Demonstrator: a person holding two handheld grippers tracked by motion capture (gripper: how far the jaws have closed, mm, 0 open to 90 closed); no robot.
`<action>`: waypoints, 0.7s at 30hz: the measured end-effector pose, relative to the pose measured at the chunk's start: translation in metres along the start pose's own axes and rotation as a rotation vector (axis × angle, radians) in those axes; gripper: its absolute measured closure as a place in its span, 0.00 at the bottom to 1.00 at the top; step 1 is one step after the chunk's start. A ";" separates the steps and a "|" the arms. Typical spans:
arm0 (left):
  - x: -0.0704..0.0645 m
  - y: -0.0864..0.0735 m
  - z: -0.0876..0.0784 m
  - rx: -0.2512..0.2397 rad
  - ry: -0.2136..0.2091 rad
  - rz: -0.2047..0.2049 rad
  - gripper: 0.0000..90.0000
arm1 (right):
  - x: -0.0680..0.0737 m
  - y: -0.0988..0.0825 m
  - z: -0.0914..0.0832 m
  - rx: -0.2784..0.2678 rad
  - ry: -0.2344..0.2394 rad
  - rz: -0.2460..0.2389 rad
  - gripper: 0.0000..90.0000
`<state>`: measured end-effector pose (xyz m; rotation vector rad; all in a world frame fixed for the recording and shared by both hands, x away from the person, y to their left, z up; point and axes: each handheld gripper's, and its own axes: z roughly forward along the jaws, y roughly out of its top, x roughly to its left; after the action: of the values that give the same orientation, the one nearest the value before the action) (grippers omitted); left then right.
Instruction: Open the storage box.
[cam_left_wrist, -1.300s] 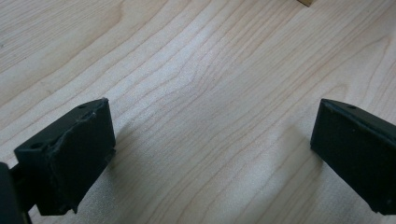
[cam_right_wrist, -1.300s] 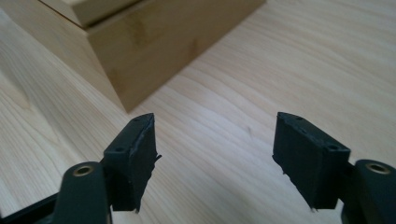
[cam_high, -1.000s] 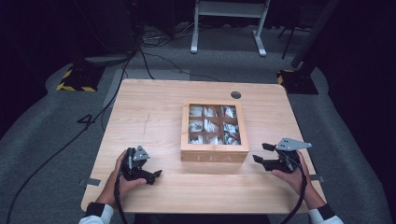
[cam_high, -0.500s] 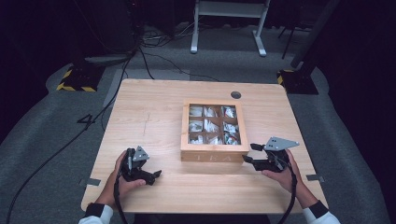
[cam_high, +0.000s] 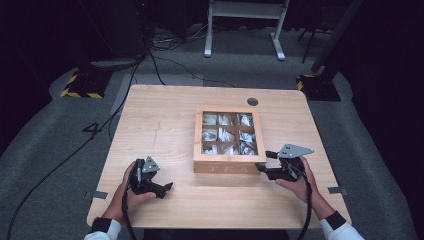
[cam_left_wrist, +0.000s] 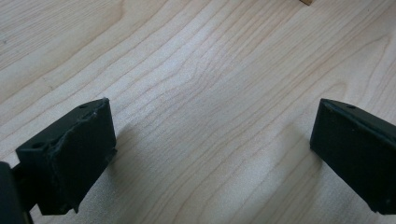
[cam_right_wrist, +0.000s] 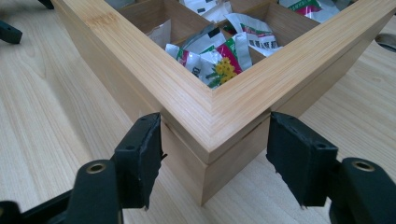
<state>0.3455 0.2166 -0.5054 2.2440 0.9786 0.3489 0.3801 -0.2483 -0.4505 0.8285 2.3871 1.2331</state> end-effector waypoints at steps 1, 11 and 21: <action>0.000 0.000 0.000 -0.001 0.000 0.000 0.01 | -0.001 0.001 -0.002 -0.012 0.004 0.007 0.39; 0.000 0.000 0.000 0.000 0.000 0.001 0.01 | -0.001 -0.001 0.002 0.022 0.001 0.003 0.43; 0.000 0.000 0.000 -0.002 -0.001 0.001 0.01 | -0.003 0.001 0.005 0.019 0.018 0.030 0.39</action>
<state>0.3457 0.2166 -0.5056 2.2429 0.9762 0.3496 0.3849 -0.2463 -0.4520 0.8656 2.4125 1.2363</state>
